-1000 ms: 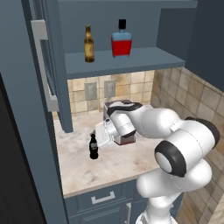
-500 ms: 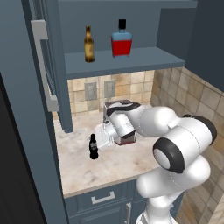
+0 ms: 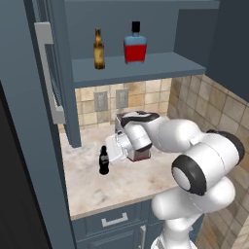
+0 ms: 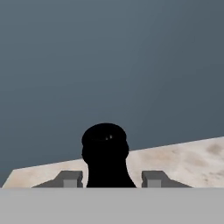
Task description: Sort all alcoholic drinks to one cabinet, and non-alcoholic drinks to the other.
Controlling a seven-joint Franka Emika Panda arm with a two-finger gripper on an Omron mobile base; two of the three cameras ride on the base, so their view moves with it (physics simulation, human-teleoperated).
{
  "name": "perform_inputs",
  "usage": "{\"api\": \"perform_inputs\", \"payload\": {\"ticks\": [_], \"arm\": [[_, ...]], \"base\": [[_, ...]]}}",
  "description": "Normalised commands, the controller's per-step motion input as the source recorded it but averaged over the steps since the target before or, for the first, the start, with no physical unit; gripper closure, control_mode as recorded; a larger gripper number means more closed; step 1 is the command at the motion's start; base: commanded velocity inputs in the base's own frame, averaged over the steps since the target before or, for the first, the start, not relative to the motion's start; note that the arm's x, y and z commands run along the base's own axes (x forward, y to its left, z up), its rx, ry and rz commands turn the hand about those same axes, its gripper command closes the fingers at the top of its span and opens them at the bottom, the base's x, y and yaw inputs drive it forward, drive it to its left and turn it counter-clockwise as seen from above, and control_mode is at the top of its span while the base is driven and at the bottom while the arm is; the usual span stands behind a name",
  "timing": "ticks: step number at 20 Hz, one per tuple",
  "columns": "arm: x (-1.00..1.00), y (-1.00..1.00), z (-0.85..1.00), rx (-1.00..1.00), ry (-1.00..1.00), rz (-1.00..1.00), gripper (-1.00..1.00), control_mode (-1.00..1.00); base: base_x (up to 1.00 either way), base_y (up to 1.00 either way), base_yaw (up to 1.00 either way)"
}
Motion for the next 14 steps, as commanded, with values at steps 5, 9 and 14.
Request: {"api": "perform_inputs", "payload": {"ticks": [5,9,14], "arm": [[-0.29,0.0,0.64,0.0,-0.03,0.0,1.0,-1.0],[-0.35,0.0,0.62,0.0,-0.05,0.0,1.0,-1.0],[-0.39,-0.02,0.58,0.0,-0.05,0.0,1.0,-1.0]], "base": [[0.0,0.0,0.0],[0.0,0.0,0.0],[0.0,0.0,0.0]]}}
